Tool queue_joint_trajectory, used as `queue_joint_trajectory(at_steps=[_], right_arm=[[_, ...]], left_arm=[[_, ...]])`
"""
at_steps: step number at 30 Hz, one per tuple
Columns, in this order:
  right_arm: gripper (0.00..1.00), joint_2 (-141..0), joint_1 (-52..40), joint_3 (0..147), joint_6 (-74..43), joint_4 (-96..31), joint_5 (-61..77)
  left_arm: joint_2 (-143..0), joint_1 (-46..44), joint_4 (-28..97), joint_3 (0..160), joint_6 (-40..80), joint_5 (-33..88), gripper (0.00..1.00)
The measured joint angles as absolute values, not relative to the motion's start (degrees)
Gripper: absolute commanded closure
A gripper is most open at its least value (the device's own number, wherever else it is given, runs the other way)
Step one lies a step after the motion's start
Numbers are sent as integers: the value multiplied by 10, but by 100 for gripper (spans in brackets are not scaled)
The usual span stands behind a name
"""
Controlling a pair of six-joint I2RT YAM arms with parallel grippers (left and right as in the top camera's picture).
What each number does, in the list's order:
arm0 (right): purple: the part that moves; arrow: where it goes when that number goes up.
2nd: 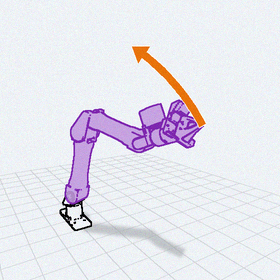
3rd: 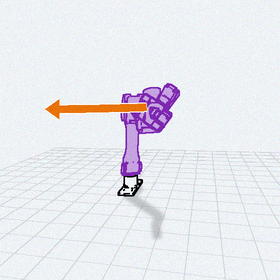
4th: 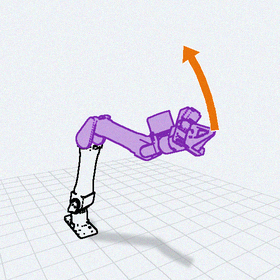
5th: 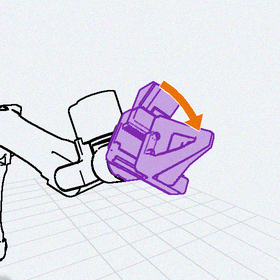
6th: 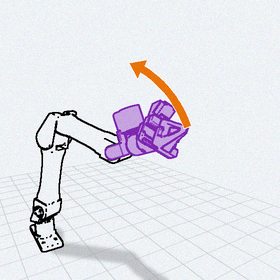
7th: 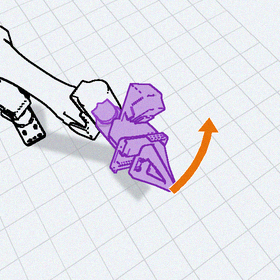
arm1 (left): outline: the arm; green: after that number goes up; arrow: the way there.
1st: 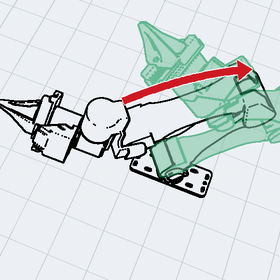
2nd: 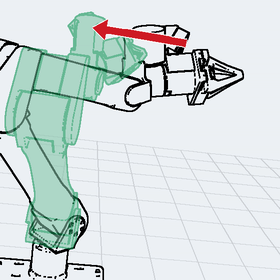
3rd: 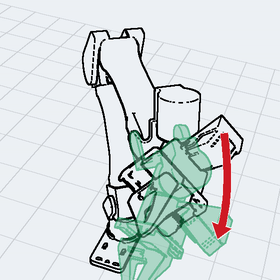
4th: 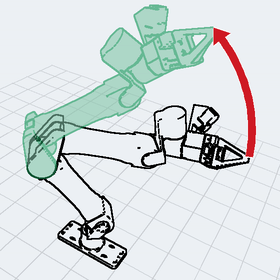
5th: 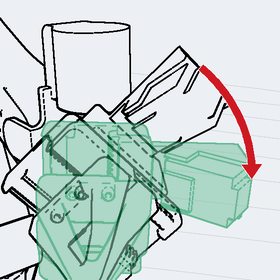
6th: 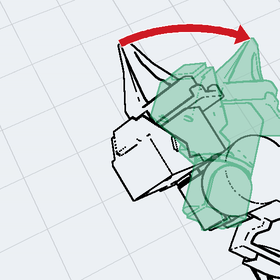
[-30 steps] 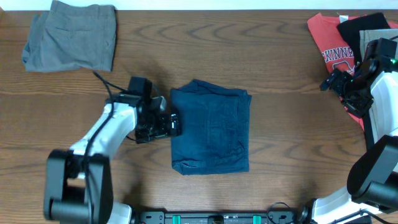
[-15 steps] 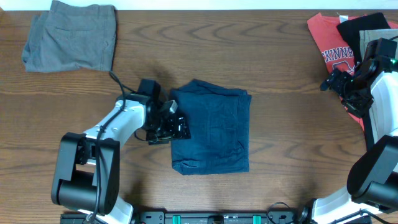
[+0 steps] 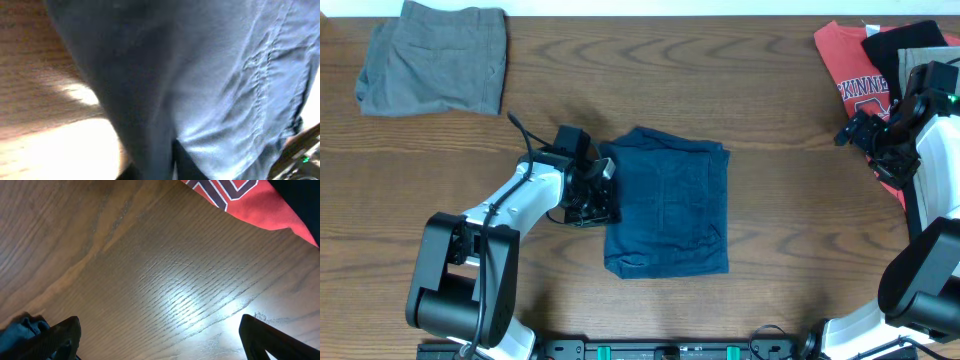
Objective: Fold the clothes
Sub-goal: 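Lift and carry the navy shorts up-left toward the grey pants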
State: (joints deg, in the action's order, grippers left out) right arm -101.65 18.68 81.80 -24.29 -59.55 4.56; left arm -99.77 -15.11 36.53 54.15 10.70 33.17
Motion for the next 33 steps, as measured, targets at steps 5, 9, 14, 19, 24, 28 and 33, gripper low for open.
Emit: queue_joint_trajectory(at_steps=[5,9,14,19,24,28,33], right_arm=[[1,-1016,187,818,-243,-596,46],[1,-1016,187,818,-243,-595,46],[1,-1016,187,818,-243,-595,46],[1,-1016,187,818,-243,-595,46],[1,-1016,187,818,-243,-595,46],[1,-1016,187,818,-243,-595,46],[1,-1016,187,818,-243,-595,46]], left_arm=[[-1001,-154,431,590,101,253,94],[-1001,-154,434,656,65,160,94],[-1001,-145,379,700,14,50,94],[-1001,-121,297,702,-3,-20,94],[-1001,-94,225,703,-29,-106,94],[-1001,-85,152,703,-68,-179,92],[-1001,-84,42,703,-113,-242,87]])
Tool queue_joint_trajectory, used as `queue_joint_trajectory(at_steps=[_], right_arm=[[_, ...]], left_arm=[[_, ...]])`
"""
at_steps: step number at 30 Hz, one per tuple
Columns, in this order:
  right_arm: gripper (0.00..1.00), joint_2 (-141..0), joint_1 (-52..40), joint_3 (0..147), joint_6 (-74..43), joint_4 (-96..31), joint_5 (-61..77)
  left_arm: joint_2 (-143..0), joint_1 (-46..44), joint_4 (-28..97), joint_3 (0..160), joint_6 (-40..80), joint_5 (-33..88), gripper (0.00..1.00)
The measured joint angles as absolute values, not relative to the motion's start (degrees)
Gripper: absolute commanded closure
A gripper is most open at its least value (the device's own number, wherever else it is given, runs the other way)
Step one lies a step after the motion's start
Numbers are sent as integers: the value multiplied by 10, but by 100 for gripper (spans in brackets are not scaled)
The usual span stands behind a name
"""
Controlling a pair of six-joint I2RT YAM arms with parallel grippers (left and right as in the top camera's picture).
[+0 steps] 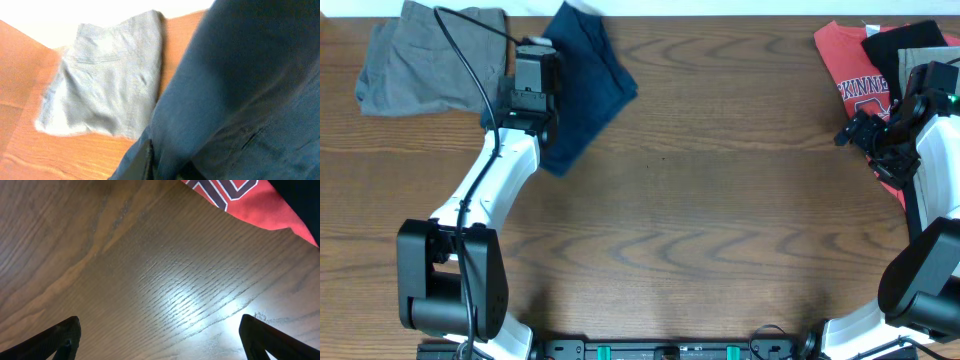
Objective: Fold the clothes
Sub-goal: 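Lift and carry the navy shorts up-left toward the grey pants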
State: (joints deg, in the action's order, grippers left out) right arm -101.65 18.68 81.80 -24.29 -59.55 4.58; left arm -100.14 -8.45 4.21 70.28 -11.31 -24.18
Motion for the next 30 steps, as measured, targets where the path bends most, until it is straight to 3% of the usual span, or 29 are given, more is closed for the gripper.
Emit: queue_joint_trajectory(at_steps=[15,17,19,22,25,28,30], right_arm=[[1,-1016,187,818,-243,-595,46],[1,-1016,187,818,-243,-595,46],[1,-1016,187,818,-243,-595,46],[1,-1016,187,818,-243,-595,46],[1,-1016,187,818,-243,-595,45],[1,-1016,187,818,-243,-595,46],[1,-1016,187,818,-243,-595,46]], left_arm=[[-1001,-73,-74,705,-134,-316,87],[-1001,-67,-59,705,-128,-319,83],[-1001,-63,-35,705,-119,-317,65],[-1002,-56,-14,706,-109,-307,46],[-1004,-41,11,707,-105,-294,36],[-1011,-1,66,710,-105,-248,16],[-1017,35,96,710,-102,-205,12]])
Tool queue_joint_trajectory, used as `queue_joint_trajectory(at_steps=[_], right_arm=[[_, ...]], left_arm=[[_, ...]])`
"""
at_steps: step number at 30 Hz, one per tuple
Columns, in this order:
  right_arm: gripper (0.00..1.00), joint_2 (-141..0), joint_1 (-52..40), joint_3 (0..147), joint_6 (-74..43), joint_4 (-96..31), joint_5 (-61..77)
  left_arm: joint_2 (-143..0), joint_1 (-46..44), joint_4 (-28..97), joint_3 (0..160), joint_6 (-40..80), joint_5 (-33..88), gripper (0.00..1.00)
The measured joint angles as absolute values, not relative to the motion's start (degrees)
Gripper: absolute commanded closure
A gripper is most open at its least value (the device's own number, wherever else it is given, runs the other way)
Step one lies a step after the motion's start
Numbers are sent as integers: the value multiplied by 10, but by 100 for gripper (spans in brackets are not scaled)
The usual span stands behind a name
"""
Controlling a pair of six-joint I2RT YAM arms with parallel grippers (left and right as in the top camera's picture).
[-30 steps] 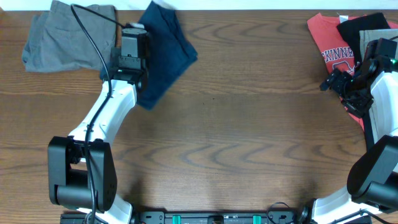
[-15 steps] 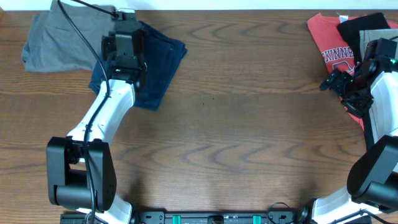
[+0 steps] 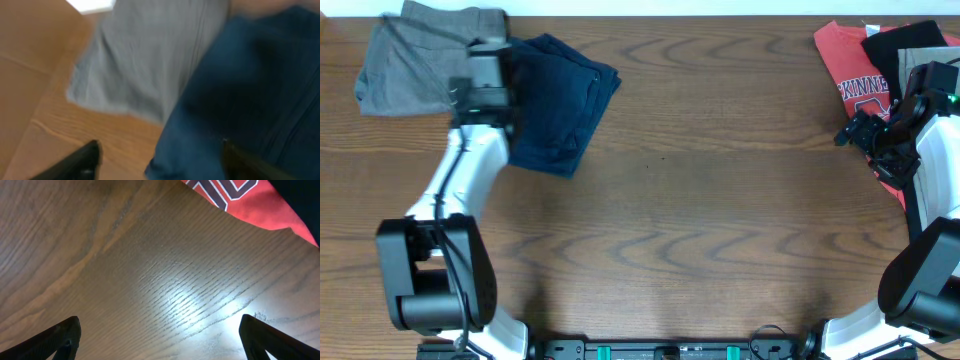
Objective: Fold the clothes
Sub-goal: 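Lift and carry the navy shorts up-left toward the grey pants, then drag the navy shorts onto the grey pants with the left gripper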
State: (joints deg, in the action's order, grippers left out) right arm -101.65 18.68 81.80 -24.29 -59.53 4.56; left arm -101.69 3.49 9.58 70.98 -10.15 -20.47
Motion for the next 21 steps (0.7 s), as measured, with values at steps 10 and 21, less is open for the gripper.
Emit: queue_joint_trajectory(at_steps=[10,21], right_arm=[[1,-1016,187,818,-243,-595,46],[1,-1016,187,818,-243,-595,46]], left_arm=[[-1020,185,152,711,-99,62,2],[-1098,189,158,715,-99,148,2]])
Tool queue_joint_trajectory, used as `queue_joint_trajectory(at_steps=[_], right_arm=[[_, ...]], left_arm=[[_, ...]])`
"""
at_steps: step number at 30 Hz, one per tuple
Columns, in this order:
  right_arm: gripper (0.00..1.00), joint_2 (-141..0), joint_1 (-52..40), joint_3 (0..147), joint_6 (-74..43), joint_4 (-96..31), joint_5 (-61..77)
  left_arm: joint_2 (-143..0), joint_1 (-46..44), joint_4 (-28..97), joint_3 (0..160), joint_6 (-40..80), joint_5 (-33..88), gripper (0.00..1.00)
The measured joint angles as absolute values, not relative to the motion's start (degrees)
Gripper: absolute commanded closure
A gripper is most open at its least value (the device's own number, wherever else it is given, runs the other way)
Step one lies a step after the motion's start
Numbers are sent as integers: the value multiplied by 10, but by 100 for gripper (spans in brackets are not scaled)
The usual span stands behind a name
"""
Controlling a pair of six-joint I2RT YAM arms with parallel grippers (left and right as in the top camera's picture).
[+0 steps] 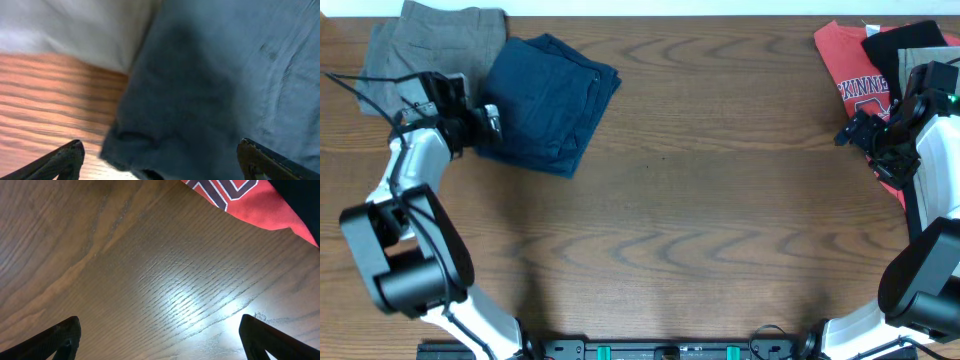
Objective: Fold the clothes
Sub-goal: 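Drag the navy shorts onto the grey pants with the left gripper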
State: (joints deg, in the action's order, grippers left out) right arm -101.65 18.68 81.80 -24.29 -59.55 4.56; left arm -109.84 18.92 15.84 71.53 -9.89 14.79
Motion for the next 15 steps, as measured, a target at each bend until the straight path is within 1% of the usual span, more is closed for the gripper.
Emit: queue_joint_trajectory(at_steps=[15], right_arm=[[1,-1016,187,818,-243,-595,46]], left_arm=[[-1138,189,141,717,-99,151,1]])
